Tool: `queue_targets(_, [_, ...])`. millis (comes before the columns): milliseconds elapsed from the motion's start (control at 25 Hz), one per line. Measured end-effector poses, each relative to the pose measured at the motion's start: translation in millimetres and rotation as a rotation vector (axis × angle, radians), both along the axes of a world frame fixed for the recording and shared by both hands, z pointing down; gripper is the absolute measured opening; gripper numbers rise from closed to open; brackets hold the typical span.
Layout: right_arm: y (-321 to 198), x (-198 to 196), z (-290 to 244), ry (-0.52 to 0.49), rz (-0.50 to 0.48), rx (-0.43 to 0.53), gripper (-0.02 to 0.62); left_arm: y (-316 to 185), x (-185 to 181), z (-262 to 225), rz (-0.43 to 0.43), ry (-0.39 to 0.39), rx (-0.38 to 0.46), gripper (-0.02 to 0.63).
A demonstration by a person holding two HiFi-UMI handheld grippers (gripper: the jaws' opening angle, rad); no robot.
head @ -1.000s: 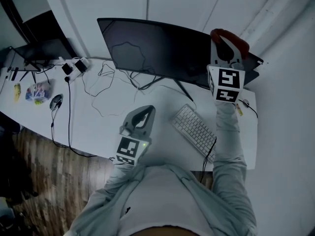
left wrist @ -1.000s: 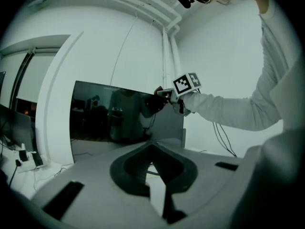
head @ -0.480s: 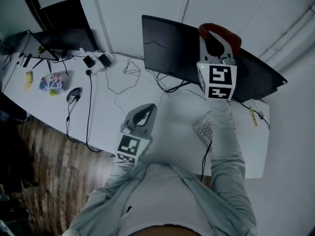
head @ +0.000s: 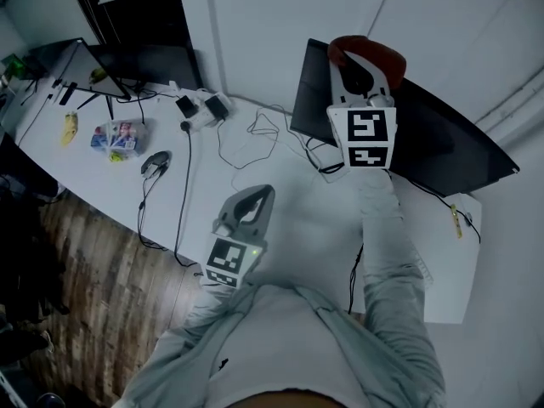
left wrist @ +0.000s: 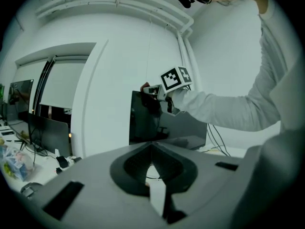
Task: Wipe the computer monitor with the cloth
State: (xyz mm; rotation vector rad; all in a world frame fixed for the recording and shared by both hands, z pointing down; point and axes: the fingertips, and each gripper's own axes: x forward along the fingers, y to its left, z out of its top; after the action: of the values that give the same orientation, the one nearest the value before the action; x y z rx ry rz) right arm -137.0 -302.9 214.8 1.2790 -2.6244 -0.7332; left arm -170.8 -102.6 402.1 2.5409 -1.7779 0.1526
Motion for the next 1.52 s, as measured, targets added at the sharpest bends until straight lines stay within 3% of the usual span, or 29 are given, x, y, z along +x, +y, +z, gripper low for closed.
queue_targets(360, [12,-68,12,0.035,-0.076,-0.018,0.040,12,-44,1,-0.041,0.006,0.007,0.021])
queue_targets(800, [36,-104,32,0.055,-0.147,-0.038,0.038,27,-70,5,-0.097,0.007,0.009,0.021])
queue_targets(1080, [49,-94,37,0.046,-0.153,-0.042,0.040,28,-68,1,-0.107,0.004,0.019,0.021])
queue_targets(1520, [88,-29,34,-0.069,-0.081,0.005,0.038,20,-43,-6,-0.042,-0.010,0.044,0.021])
